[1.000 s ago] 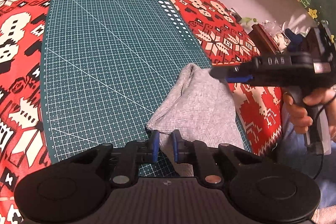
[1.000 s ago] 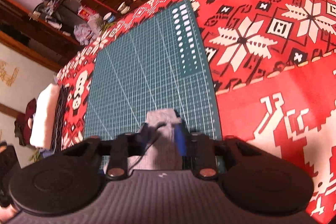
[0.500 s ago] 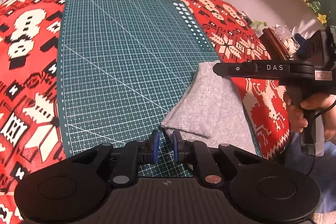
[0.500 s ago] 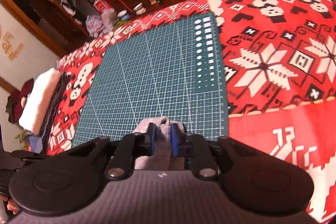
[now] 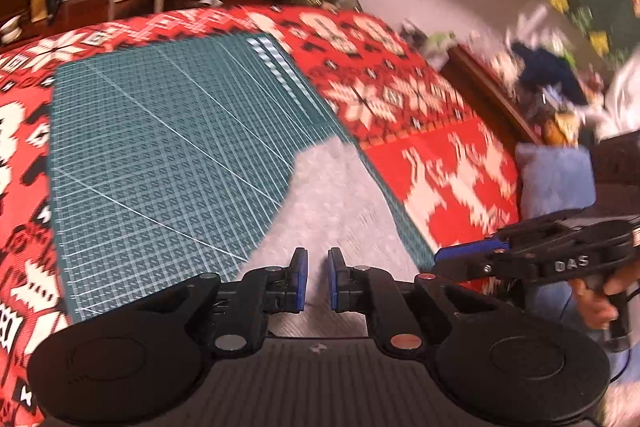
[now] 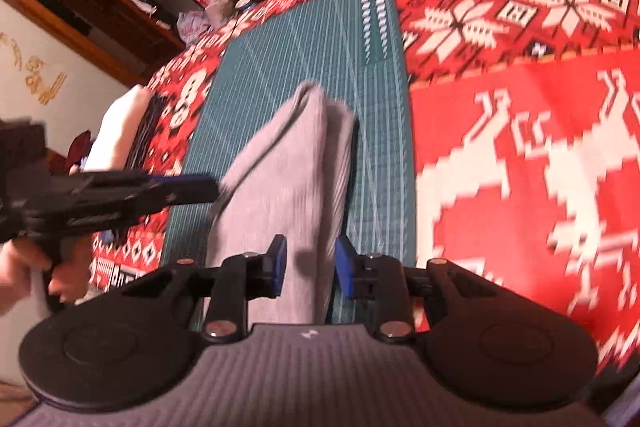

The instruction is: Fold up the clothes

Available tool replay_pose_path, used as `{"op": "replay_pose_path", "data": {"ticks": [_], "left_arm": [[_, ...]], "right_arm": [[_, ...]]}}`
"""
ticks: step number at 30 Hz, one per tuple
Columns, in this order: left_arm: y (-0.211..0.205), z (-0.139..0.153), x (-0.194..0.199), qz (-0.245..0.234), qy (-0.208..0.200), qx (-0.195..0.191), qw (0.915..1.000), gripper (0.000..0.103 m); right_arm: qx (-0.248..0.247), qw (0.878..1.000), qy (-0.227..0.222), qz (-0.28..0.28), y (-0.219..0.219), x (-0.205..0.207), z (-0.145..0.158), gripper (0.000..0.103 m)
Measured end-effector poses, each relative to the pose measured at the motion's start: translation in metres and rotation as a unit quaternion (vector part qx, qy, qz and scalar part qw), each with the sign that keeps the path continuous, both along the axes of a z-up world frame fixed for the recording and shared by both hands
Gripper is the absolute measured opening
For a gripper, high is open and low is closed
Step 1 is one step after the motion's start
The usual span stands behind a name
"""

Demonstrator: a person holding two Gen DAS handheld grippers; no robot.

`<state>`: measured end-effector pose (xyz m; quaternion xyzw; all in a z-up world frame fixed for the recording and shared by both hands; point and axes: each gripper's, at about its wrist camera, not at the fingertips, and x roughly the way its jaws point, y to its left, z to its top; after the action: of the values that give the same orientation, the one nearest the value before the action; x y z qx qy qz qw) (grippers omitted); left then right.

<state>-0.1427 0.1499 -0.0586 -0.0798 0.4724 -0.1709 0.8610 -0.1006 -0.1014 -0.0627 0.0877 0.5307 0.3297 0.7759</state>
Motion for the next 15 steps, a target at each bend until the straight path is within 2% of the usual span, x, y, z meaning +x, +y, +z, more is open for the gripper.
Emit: {"op": "replay_pose_path", "data": {"ticks": [4,11,13,15], "left_arm": [[-0.015,-0.002,-0.004,-0.024,-0.002,0.019,0.9995,0.010],[-0.019,0.013,-0.036,-0.044,0.023,-0.001,0.9988,0.011],[-0.019,0.013,-0.045,-0.043,0.039,-0.011,0.9982,0.014],[-0.018,0.013,-0.054,-0.037,0.052,-0.022,0.9977,0.022]], "right_arm": [[-0.006,1.000,0.023,0.016,-0.005,-0.027,-0.008,0.028],[0.001,0.998,0.065,0.000,-0.016,-0.044,-0.020,0.027],[0.003,0.997,0.074,-0.002,-0.017,-0.043,-0.022,0.027],[0.006,0.996,0.088,-0.006,-0.017,-0.043,-0.025,0.027]]}}
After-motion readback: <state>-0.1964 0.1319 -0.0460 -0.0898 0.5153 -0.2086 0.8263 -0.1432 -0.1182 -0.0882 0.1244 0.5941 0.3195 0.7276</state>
